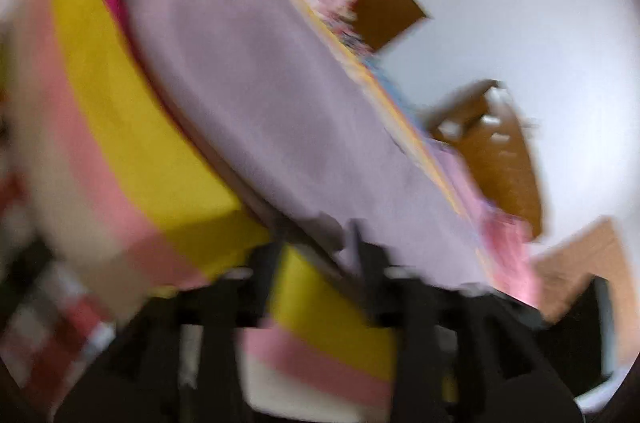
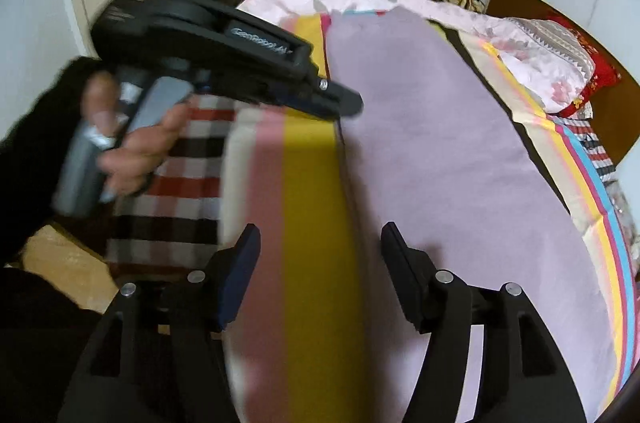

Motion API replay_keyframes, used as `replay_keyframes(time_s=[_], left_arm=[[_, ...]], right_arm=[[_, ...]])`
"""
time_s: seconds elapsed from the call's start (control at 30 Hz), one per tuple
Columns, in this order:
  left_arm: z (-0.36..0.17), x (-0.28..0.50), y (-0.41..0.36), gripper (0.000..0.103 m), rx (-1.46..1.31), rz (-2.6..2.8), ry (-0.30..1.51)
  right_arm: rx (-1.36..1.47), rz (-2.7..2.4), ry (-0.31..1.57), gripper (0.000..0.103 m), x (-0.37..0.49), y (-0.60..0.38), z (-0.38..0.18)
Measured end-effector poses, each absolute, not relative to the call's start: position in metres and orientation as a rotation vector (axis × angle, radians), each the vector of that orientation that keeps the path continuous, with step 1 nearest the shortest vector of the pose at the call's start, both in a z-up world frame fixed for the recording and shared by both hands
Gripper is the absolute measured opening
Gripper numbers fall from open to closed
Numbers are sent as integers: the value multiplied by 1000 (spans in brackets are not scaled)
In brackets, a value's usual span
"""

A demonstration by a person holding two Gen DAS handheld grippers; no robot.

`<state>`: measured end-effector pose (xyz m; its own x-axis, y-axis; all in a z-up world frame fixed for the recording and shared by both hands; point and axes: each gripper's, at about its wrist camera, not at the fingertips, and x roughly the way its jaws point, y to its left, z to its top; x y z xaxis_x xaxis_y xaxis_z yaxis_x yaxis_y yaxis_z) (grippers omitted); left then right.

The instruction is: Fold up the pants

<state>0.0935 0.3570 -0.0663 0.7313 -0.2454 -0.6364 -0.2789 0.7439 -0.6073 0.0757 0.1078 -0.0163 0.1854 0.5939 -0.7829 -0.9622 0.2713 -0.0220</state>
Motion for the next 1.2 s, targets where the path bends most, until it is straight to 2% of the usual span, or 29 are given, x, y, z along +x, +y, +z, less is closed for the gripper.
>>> replay_keyframes(time_s=[0.03, 0.2, 0.33, 0.43, 0.63, 0.7, 0.77, 0.87, 0.97, 1.03, 1.1, 1.2], left_arm=[[-55, 88, 358, 68, -717, 82, 742], [-30, 91, 338, 72, -680, -77, 672], [-50, 119, 293, 71, -594, -171, 810], [-52, 113, 271, 69, -397, -132, 822], [-36, 114, 272, 70, -365, -76, 907], [-22, 113, 268, 76, -373, -104, 847], [-19, 117, 255, 86, -365, -141, 818], [-44, 131, 233, 87, -291, -150, 925], [-44, 130, 213, 90, -128, -123, 927], [-34, 136, 212, 90, -159, -120, 947], [-23, 142, 214, 92, -205, -153, 911], [-18, 156, 205, 98, -173, -93, 899]], right_arm=[[-552, 1191, 765, 54, 79, 99, -11], [-293, 1045, 844, 54, 119, 50, -9], [-348, 1064, 903, 54, 113, 58, -27], [-466, 1065, 890, 54, 96, 63, -38], [-365, 1088, 916, 55, 106, 41, -18], [-301, 1027, 895, 66, 119, 28, -10], [-296, 929, 921, 66, 132, 19, -19], [-378, 874, 961, 67, 128, 15, -40], [-367, 891, 976, 67, 124, 4, -35], [-322, 897, 955, 70, 131, -11, -23], [-297, 807, 897, 83, 148, -35, -12], [-321, 573, 862, 86, 183, -69, -14]])
